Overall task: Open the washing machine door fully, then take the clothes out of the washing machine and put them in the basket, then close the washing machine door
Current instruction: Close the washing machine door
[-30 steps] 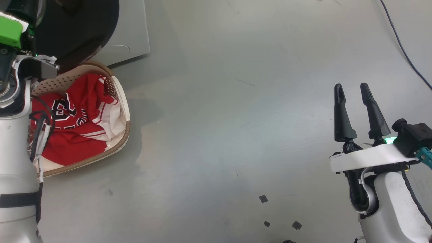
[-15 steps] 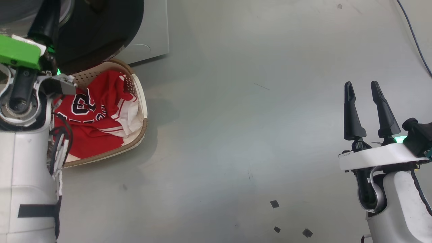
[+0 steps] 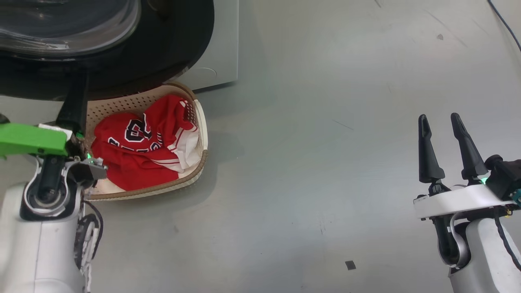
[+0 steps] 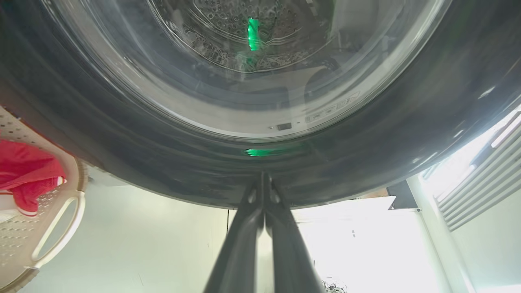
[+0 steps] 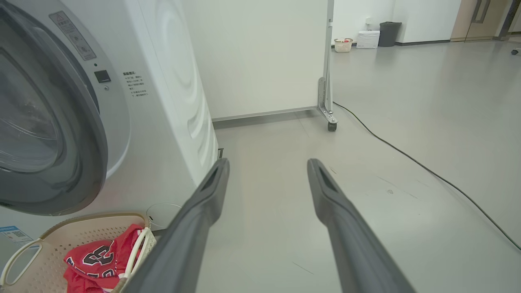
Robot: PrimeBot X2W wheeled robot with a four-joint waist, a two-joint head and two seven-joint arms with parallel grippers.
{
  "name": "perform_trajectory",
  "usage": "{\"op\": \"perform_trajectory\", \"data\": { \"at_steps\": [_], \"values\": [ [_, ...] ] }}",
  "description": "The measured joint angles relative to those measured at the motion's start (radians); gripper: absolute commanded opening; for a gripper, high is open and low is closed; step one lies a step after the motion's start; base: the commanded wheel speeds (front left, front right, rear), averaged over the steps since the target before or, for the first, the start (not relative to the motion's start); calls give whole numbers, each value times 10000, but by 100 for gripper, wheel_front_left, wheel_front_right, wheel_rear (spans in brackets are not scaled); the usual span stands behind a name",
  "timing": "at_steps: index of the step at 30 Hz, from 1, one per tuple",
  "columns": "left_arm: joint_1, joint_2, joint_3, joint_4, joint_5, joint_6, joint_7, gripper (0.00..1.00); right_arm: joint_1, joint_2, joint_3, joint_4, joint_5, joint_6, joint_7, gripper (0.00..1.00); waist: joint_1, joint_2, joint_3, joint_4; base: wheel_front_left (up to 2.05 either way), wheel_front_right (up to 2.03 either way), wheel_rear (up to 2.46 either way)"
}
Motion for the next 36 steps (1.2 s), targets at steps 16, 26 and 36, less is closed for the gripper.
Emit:
{"op": "perform_trajectory", "data": {
  "at_steps": [16, 26, 36],
  "values": [
    [2095, -274, 6, -1659, 627, -4, -984, 100, 447, -153, -119, 38, -341, 29, -31, 100, 0, 0, -936, 1116, 0, 0, 0],
    [2922, -192, -109, -2537, 2033, -6, -2063, 100, 792, -234, -167, 50, -516, 29, -33, 100, 0, 0, -1472, 1645, 0, 0, 0],
    [3768, 945, -1057, -2660, 5770, -6, -3369, 100, 801, -293, -180, 31, -688, 23, -33, 100, 0, 0, -1828, 1915, 0, 0, 0]
  ]
}}
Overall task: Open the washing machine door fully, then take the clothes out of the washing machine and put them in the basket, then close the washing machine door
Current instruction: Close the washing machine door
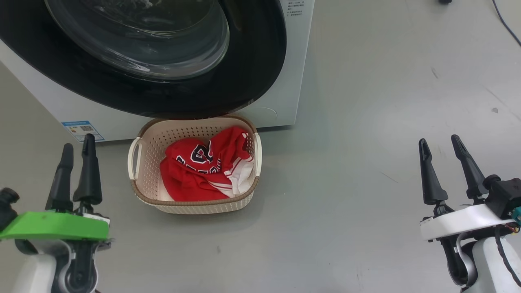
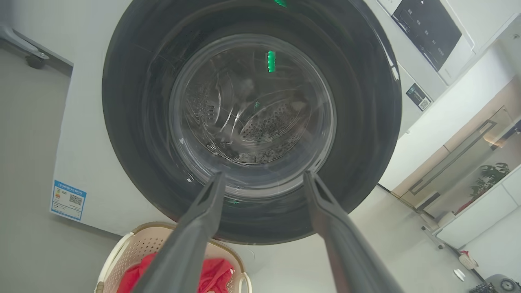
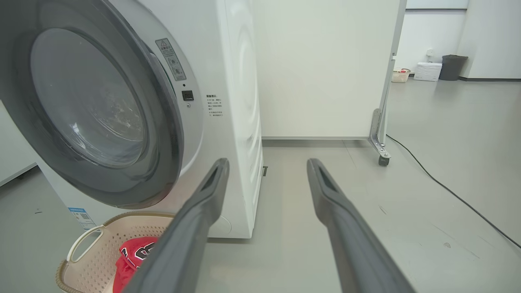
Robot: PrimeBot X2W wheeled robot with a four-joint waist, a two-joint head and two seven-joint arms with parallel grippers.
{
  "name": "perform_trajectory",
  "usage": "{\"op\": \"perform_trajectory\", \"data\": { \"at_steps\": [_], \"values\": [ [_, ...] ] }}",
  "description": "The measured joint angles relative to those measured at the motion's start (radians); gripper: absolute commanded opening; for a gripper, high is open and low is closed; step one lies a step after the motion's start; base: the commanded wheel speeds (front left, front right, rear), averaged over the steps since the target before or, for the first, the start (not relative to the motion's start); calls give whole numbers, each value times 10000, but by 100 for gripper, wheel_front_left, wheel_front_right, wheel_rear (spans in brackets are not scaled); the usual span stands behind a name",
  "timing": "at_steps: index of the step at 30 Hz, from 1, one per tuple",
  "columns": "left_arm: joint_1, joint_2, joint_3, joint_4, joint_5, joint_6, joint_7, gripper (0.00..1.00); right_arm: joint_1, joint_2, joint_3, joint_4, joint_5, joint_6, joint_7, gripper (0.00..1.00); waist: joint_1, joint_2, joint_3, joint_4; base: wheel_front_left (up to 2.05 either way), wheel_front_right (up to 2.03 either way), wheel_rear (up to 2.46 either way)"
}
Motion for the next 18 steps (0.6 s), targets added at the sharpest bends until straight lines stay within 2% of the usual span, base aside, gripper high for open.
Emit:
{"op": "perform_trajectory", "data": {
  "at_steps": [3, 6, 8, 10, 18],
  "values": [
    [168, 138, -341, 52, 1160, 27, -385, 100, 28, -4, -19, 0, -19, -35, 0, 100, 0, 0, -114, 34, 0, 0, 0],
    [300, 337, -608, 75, 2201, 408, -723, 100, 148, -8, -21, 6, -81, -38, 0, 100, 0, 0, -230, 74, 0, 0, 0],
    [370, 364, -675, 81, 2441, 560, -750, 100, 205, -10, -23, 8, -84, -40, 0, 100, 0, -1, -271, 86, 0, 0, 0],
    [508, 470, -911, 161, 3231, 984, -755, 100, 275, -19, -29, 10, -96, -44, 0, 100, 0, 0, -344, 119, 0, 0, 0],
    [954, 303, -1283, 198, 4374, 2050, -859, 100, 539, -2, 104, 82, -169, -52, 0, 100, 0, 0, -599, 216, 0, 0, 0]
  ]
}}
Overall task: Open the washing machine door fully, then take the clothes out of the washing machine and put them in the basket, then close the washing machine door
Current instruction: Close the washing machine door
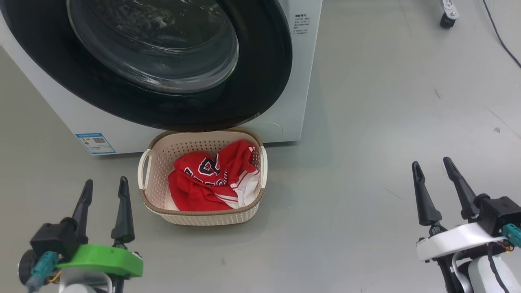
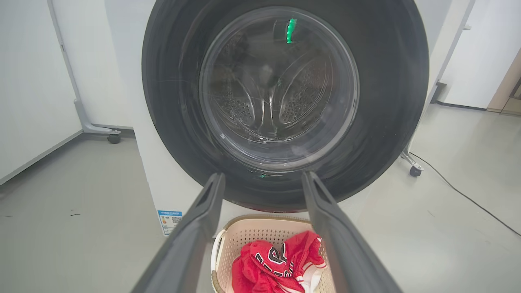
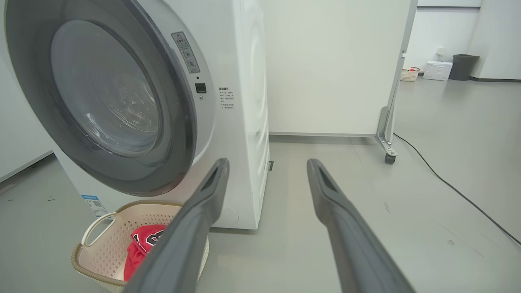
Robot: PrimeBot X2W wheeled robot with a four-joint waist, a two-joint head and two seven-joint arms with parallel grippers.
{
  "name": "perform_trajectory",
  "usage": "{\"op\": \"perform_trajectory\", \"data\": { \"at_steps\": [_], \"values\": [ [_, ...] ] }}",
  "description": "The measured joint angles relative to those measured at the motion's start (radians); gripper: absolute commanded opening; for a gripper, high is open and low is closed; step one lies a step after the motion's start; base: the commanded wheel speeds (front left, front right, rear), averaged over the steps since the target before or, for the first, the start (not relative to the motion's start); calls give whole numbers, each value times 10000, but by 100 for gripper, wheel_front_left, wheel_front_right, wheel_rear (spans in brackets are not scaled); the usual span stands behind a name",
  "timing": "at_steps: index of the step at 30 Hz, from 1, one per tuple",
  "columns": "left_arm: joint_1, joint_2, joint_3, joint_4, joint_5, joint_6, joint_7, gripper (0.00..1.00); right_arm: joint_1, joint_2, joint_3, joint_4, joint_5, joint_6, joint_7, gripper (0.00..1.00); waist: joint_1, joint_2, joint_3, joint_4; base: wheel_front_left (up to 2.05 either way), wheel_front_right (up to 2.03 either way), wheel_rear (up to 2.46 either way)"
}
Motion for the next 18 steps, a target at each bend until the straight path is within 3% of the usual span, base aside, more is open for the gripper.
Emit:
{"op": "perform_trajectory", "data": {
  "at_steps": [18],
  "values": [
    [773, -604, -449, 276, 861, 247, -84, 100, 887, 236, 173, 265, -71, -211, 0, 100, 0, 0, -510, 173, 0, 0, 0]
  ]
}}
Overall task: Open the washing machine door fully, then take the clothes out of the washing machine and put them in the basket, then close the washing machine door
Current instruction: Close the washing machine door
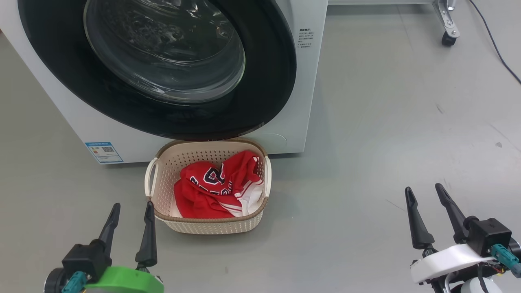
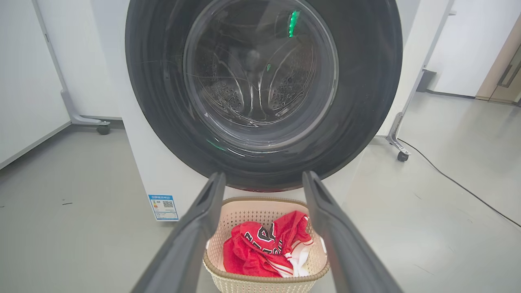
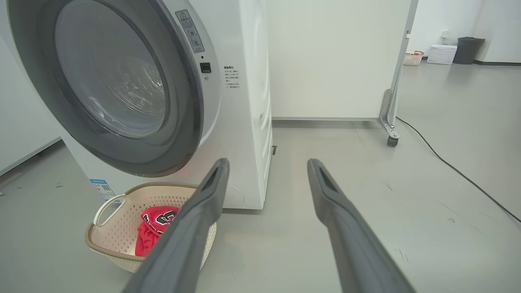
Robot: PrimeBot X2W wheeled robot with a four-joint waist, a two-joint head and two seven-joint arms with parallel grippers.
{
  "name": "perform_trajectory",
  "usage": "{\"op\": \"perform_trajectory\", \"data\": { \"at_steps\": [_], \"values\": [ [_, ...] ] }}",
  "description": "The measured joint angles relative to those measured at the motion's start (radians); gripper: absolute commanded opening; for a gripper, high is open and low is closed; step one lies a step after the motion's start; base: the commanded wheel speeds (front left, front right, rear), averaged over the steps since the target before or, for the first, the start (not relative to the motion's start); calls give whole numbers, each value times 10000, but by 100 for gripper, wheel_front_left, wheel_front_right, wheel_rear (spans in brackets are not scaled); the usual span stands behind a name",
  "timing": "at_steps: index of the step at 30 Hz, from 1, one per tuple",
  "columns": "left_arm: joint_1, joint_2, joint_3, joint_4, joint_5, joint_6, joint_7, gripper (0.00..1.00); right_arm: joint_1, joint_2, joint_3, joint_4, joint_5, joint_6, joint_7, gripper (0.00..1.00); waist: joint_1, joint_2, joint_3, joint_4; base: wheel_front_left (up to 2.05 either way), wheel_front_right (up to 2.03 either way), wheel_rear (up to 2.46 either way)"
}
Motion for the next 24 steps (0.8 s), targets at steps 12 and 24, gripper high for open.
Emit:
{"op": "perform_trajectory", "data": {
  "at_steps": [12, 24],
  "values": [
    [139, -238, 178, 134, 180, 6, -4, 100, 5, 29, 61, -27, -4, -58, 4, 100, 0, 0, -99, -80, 0, 0, 0],
    [141, -360, 263, 123, 462, 21, -6, 100, 8, 79, 44, -105, 0, -125, 6, 0, 0, 0, -117, -116, 0, 0, 0]
  ]
}}
